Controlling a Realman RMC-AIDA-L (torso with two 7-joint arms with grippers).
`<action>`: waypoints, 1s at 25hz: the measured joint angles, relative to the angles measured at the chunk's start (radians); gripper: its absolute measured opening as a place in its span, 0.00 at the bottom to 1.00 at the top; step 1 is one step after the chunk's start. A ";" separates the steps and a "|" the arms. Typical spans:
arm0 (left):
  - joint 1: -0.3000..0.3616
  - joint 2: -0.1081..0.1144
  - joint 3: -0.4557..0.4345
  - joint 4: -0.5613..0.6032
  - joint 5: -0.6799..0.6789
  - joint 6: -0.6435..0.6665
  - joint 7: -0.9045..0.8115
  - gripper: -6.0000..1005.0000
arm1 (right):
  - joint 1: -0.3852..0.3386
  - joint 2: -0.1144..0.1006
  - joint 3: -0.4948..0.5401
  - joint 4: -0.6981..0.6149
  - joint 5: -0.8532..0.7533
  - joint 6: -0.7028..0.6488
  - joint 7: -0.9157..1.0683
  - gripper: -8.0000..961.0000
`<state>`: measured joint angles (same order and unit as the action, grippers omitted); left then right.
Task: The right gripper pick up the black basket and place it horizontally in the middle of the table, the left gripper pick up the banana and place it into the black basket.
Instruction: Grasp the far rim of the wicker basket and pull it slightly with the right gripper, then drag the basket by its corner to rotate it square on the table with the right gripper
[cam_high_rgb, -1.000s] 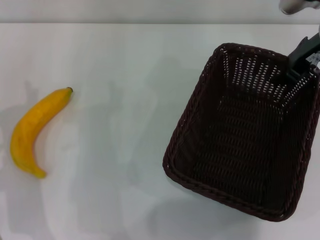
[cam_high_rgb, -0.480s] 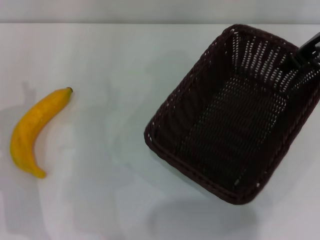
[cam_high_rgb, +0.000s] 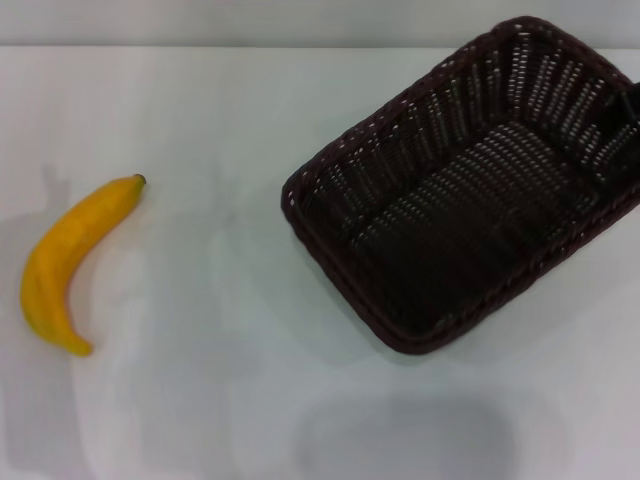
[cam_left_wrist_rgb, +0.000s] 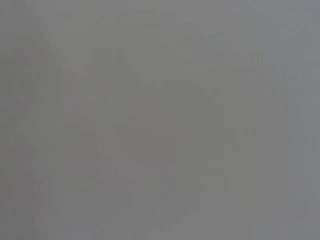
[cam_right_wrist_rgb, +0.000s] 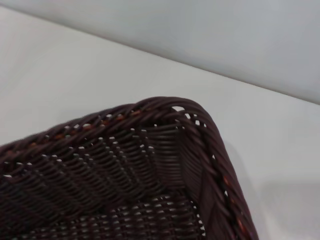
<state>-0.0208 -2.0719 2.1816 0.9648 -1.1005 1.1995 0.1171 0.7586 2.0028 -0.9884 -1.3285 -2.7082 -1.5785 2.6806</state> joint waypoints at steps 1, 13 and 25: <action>0.000 0.000 -0.002 0.000 0.003 0.000 -0.003 0.89 | -0.009 0.000 0.000 -0.016 0.001 -0.005 0.014 0.18; 0.001 0.009 -0.018 -0.002 0.031 -0.006 -0.051 0.89 | -0.104 0.013 0.018 -0.152 0.071 -0.028 0.159 0.16; -0.005 0.016 -0.027 -0.019 0.032 -0.011 -0.090 0.89 | -0.178 0.025 0.052 -0.148 0.219 0.033 0.162 0.16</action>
<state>-0.0255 -2.0555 2.1550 0.9463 -1.0690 1.1888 0.0271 0.5803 2.0279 -0.9366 -1.4764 -2.4896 -1.5451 2.8431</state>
